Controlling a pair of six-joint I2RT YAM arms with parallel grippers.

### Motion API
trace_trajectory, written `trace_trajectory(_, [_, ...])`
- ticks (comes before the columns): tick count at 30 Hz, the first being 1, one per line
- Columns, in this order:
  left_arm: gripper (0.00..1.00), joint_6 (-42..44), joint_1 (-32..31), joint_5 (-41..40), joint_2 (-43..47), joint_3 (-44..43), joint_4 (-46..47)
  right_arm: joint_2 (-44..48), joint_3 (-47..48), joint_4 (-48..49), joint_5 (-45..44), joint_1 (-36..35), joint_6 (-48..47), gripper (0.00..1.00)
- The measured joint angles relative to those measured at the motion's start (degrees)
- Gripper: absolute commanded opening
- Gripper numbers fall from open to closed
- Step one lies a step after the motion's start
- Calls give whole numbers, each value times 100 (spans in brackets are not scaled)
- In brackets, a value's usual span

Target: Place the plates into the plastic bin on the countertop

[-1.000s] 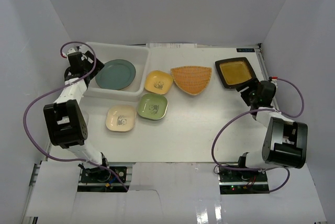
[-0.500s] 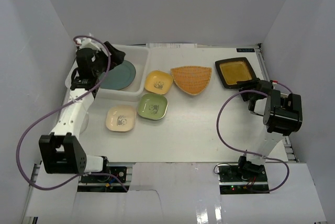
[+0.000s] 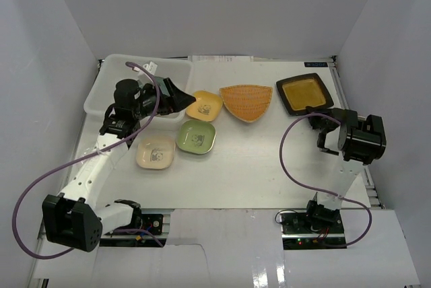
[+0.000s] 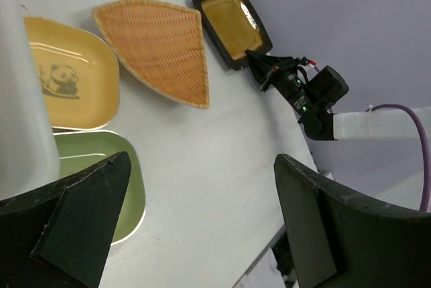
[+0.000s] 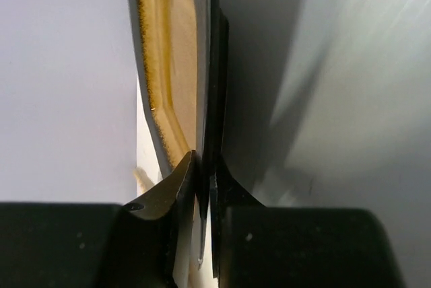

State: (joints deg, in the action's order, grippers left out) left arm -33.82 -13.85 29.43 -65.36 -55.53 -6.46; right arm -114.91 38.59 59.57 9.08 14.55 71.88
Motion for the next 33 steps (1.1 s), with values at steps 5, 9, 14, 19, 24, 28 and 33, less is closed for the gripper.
trace_trajectory(5, [98,-380,-138,428,-463,-107,79,1436,-389,-649,-107,68,-247,8])
trace_trajectory(9, [98,-610,-511,581,-643,-258,306,2605,-402,-675,46,109,-286,8])
trace_trajectory(14, [98,-874,-1110,590,-1005,-435,1019,3668,-431,-664,308,-240,-284,8])
trace_trajectory(19, [96,-1204,-1425,472,-1488,-433,1773,3998,-595,-887,629,-1145,-289,8])
trace_trajectory(24, [96,-1228,-1572,-46,-1991,-433,2229,3947,-592,-1303,874,-2096,-302,8])
trace_trajectory(28, [93,-1189,-1609,-507,-2308,-319,2562,3945,-592,-1362,927,-2479,-299,8])
trace_trajectory(33, [66,-1257,-1626,-850,-2645,-140,3152,3860,-592,-1290,874,-2898,-205,8])
